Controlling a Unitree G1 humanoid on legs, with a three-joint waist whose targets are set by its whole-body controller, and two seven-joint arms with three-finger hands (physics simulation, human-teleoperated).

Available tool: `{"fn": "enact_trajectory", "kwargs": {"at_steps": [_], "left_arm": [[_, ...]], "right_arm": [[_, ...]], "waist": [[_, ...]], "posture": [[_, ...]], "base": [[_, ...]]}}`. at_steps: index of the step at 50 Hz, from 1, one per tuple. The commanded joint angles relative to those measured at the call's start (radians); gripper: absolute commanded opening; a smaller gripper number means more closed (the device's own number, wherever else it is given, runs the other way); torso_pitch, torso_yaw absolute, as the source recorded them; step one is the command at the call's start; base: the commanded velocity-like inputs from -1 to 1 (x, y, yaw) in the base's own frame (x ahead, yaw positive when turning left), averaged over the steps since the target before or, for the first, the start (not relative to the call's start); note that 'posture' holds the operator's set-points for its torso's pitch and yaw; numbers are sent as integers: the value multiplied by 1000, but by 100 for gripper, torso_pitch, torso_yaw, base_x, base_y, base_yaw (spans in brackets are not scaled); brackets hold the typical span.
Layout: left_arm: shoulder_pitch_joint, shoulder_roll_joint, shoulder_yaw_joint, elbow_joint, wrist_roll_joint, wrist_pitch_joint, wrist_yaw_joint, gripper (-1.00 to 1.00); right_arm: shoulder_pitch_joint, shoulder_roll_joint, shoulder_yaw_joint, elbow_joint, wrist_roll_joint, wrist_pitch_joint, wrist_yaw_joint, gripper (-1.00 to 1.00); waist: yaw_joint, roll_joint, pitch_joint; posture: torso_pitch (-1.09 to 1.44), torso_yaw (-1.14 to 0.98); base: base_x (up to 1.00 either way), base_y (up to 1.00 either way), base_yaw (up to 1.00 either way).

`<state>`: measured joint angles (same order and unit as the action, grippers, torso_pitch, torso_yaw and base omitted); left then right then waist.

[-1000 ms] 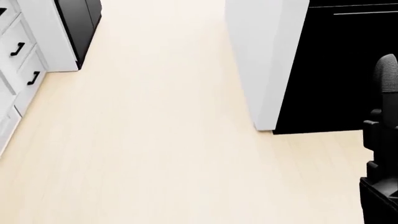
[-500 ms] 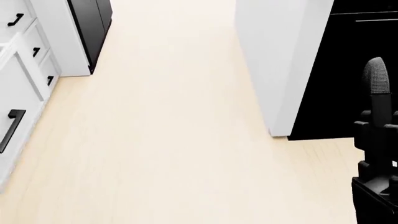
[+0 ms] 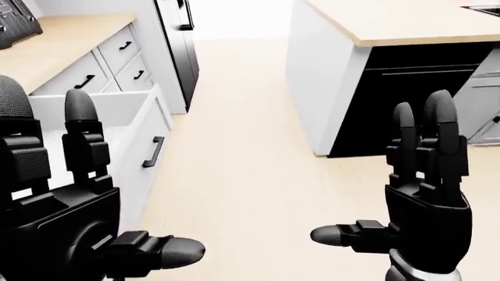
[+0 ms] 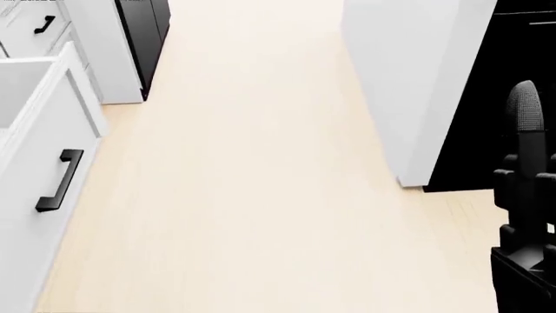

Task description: Close the right drawer.

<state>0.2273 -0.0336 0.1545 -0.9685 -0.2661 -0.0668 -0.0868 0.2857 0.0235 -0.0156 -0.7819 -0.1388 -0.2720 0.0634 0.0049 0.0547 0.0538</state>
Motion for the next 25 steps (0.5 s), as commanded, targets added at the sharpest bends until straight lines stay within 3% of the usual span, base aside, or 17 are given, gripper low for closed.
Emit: {"fn": "enact_trajectory", "kwargs": {"at_steps": [1,4,8,12,13,14,16,20,22,23,24,25], "left_arm": [[-12,1,-9,-43,-2,-18,-4,100],[-15,1,-7,-44,-4,-15,-3,100],[-16,1,-7,-44,-3,-14,-4,100],[-15,0,-8,-41,-2,-16,-5,100],[-15,1,-8,-41,-2,-16,-5,100],[-15,0,-8,-41,-2,-16,-5,100],[-14,0,-7,-39,-2,-19,-6,100],[-11,-1,-9,-36,-1,-24,-9,100],[-11,-1,-7,-34,-2,-27,-9,100],[-11,-1,-7,-33,-2,-28,-9,100],[-9,-1,-9,-34,-1,-29,-11,100],[-9,-1,-9,-33,0,-30,-10,100]], "right_arm": [[-10,-4,-13,-48,6,-23,-8,100],[-10,-4,-13,-47,9,-23,-8,100],[-10,-4,-11,-49,6,-22,-8,100],[-10,-4,-12,-45,6,-24,-8,100],[-10,-5,-12,-48,8,-22,-7,100],[-10,-5,-13,-47,8,-22,-6,100],[-10,-5,-12,-47,6,-22,-6,100],[-8,-4,-12,-45,6,-26,-7,100],[-7,-4,-12,-45,6,-27,-7,100],[-7,-4,-12,-44,7,-27,-7,100],[-7,-4,-11,-45,7,-27,-6,100],[-8,-4,-12,-44,9,-25,-6,100]], "waist": [[0,0,-10],[-3,-26,-15],[-6,-63,-7],[-10,-127,-14],[-22,-89,-8],[-13,-107,-10],[-16,-104,-19],[-13,-67,-5],[-15,-35,-3],[-16,-9,-9],[-14,33,-23],[-9,27,-25]], "posture": [[0,0],[0,0],[0,0],[0,0],[0,0],[0,0],[0,0],[0,0],[0,0],[0,0],[0,0],[0,0]], "base": [[0,23,0],[0,23,0],[0,24,0],[0,23,0],[0,23,0],[0,23,0],[0,23,0],[0,23,0],[0,24,0],[0,23,0],[0,23,0],[0,23,0]]}}
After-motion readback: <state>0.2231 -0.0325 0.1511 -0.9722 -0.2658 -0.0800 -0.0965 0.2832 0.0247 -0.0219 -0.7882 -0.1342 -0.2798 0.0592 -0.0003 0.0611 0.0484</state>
